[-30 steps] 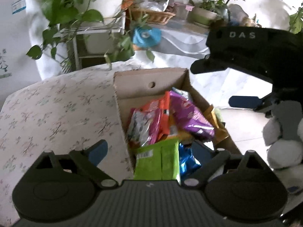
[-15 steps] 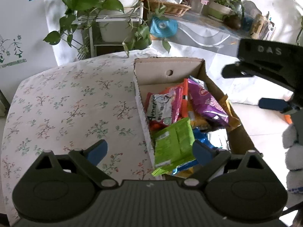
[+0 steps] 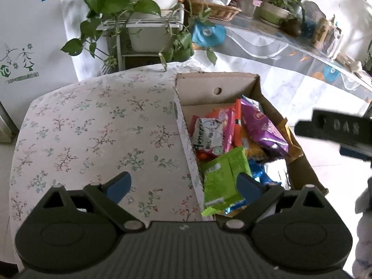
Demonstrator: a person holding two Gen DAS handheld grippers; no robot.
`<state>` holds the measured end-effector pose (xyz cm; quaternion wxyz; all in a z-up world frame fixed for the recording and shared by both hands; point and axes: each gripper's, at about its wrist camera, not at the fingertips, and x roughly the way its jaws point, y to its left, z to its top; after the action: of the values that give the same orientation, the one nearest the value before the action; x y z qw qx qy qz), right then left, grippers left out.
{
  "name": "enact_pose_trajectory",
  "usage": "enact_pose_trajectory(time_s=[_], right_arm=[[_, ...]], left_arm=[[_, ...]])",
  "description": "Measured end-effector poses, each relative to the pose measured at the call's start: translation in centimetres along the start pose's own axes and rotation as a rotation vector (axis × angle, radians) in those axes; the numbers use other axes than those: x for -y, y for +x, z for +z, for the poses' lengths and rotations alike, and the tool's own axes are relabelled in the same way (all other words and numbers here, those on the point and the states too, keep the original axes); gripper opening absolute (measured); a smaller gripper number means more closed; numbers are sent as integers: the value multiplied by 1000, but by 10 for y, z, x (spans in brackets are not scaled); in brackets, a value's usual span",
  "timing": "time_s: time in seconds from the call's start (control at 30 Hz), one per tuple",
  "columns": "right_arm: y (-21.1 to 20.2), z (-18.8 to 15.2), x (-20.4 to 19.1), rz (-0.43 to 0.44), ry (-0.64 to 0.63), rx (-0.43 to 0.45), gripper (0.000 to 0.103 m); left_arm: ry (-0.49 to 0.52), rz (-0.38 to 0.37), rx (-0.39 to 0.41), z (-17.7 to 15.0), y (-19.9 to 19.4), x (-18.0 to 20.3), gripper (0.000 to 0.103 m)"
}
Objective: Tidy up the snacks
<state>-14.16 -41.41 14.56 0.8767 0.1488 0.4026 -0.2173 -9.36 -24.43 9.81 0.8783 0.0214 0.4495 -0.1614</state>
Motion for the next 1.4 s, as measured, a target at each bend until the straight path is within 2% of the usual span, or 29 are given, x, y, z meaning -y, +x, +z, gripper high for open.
enact_pose_trajectory(time_s=[0.63, 1.4], right_arm=[[8, -1, -14, -40, -101, -41, 103], [16, 2, -17, -58, -99, -71, 103]], left_arm=[[-44, 97, -42, 21, 23, -5, 100], [42, 150, -61, 38, 29, 10, 100]])
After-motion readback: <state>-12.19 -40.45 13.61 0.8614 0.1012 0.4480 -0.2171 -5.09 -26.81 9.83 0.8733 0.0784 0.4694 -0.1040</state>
